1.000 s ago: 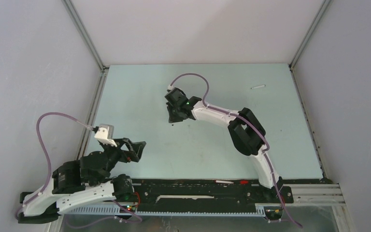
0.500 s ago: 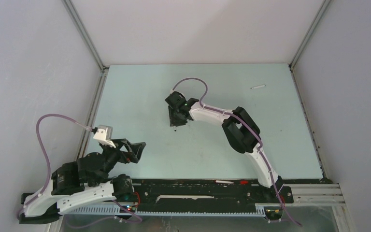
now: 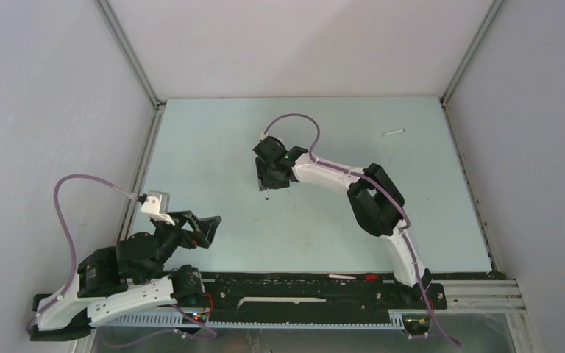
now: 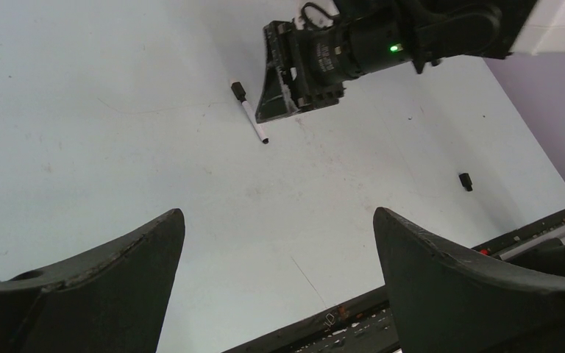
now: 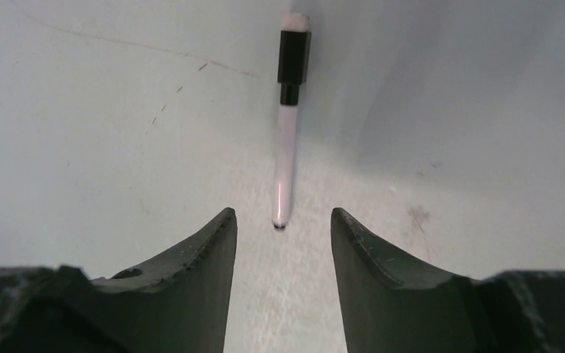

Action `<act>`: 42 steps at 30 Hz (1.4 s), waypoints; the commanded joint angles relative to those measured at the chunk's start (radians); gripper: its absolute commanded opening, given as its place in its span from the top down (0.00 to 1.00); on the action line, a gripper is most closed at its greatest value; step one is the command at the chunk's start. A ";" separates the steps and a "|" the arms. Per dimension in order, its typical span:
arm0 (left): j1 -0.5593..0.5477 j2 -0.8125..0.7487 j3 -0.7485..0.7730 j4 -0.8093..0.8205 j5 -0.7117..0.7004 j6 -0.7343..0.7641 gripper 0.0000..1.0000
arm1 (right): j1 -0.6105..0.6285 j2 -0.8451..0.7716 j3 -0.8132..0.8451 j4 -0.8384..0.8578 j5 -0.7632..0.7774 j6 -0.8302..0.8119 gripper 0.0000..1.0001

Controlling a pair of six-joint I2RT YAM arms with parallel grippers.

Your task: Insert the pens into the pen caps

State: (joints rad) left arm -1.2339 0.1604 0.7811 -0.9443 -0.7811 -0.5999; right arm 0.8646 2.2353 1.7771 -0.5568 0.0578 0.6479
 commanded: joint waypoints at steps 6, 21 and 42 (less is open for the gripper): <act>0.005 -0.010 -0.019 0.027 -0.001 0.026 0.00 | 0.028 -0.413 -0.245 0.008 0.175 -0.034 0.40; 0.005 -0.020 -0.019 0.026 -0.003 0.022 0.00 | -0.013 -1.025 -0.966 -0.189 0.428 0.298 0.33; 0.005 -0.018 -0.020 0.019 -0.021 0.015 0.00 | -0.405 -1.251 -1.329 -0.023 0.223 0.203 0.51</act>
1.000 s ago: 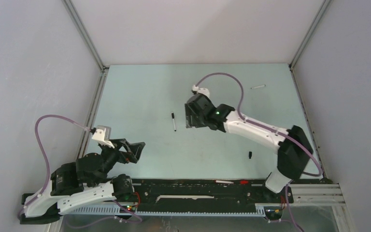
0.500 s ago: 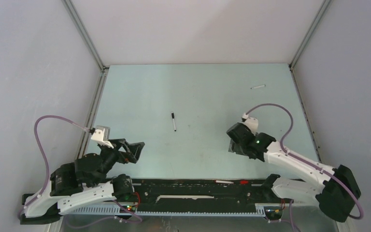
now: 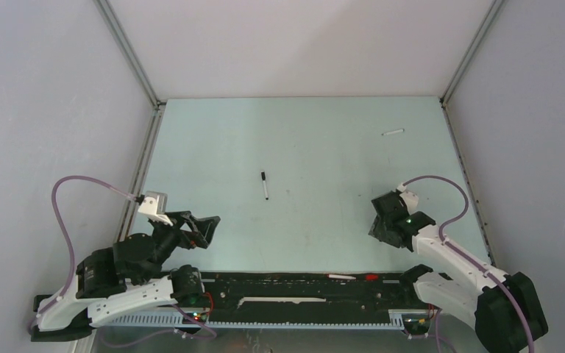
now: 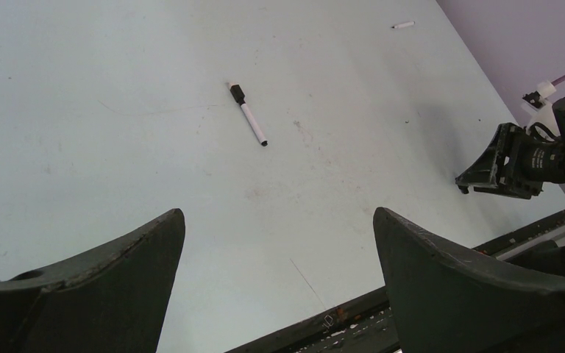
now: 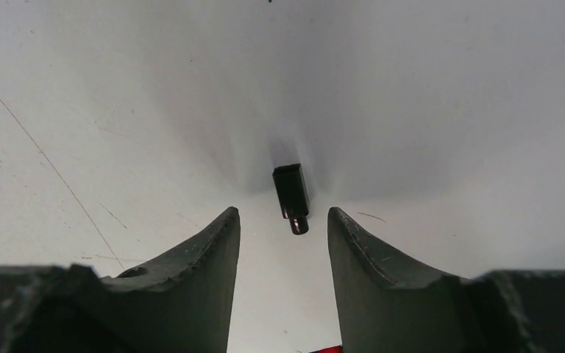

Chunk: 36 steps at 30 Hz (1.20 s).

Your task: Insert the pens into the pen caps

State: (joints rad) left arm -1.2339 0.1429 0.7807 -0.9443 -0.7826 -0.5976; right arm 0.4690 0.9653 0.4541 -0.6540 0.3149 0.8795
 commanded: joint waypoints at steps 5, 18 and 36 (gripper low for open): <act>0.007 0.007 -0.020 0.020 -0.020 0.014 0.00 | -0.037 0.021 -0.006 0.090 -0.042 -0.045 0.55; 0.008 -0.008 -0.021 0.024 -0.014 0.019 0.00 | -0.106 0.111 0.001 0.121 -0.127 -0.084 0.74; 0.010 -0.037 -0.023 0.020 -0.023 0.016 0.00 | 0.305 0.479 0.538 0.090 -0.143 -0.180 1.00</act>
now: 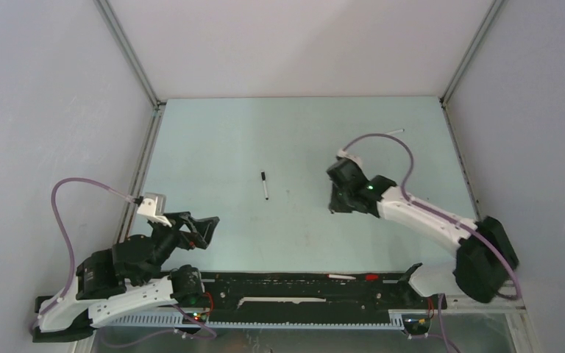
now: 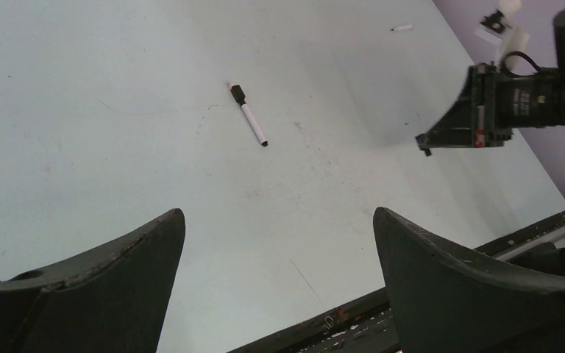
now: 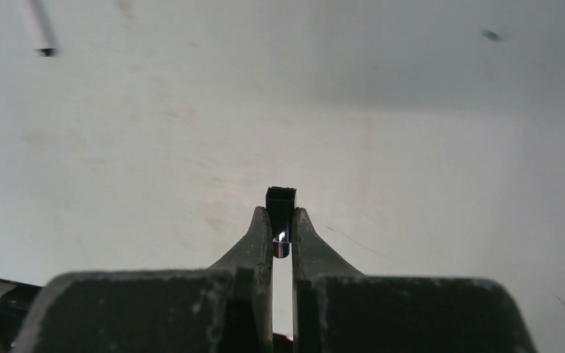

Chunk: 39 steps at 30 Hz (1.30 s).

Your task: Insert the pens into the pen caps

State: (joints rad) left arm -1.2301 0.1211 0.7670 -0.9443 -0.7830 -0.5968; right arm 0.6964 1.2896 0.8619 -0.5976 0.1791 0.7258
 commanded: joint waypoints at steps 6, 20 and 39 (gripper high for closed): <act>0.006 -0.028 -0.011 0.020 -0.024 0.015 0.00 | 0.165 0.480 0.413 -0.034 -0.030 -0.040 1.00; 0.006 -0.041 -0.012 0.022 -0.021 0.017 0.00 | 0.221 0.751 0.641 -0.097 0.010 0.003 0.92; 0.006 -0.043 -0.013 0.025 -0.019 0.018 0.00 | 0.038 0.583 0.722 -0.154 -0.024 -0.135 0.32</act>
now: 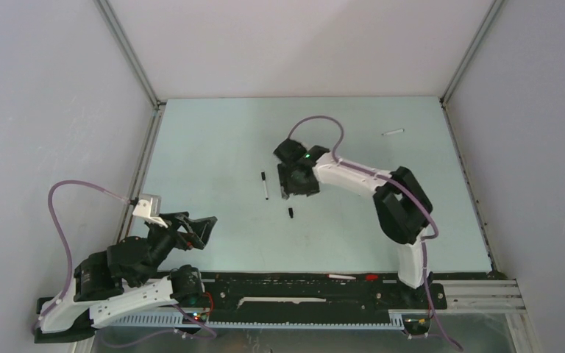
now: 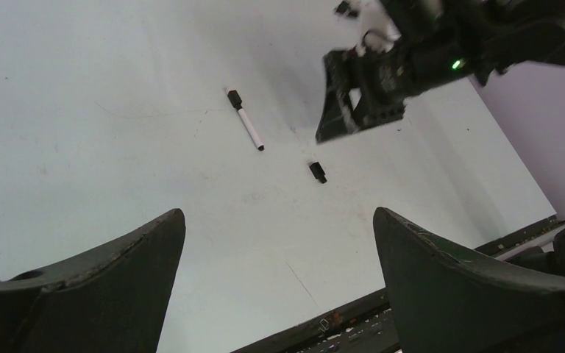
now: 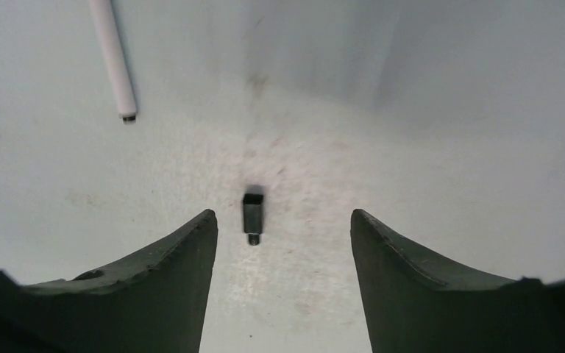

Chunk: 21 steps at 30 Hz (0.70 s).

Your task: Insert the pens into the pen caps

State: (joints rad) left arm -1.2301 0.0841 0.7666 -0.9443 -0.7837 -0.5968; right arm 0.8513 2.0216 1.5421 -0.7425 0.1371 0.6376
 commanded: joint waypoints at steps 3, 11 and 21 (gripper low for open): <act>0.006 -0.006 -0.012 0.026 -0.017 0.020 0.00 | -0.260 -0.189 0.034 0.009 0.021 -0.053 0.31; 0.006 -0.008 -0.015 0.036 0.000 0.031 0.00 | -0.547 0.004 0.294 -0.121 0.089 -0.086 0.33; 0.006 -0.036 -0.021 0.051 0.020 0.046 0.00 | -0.730 0.332 0.719 -0.265 0.172 -0.114 0.34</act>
State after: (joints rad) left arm -1.2301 0.0635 0.7647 -0.9325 -0.7788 -0.5846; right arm 0.1646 2.2726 2.1258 -0.9253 0.2413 0.5499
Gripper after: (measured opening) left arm 0.996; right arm 0.664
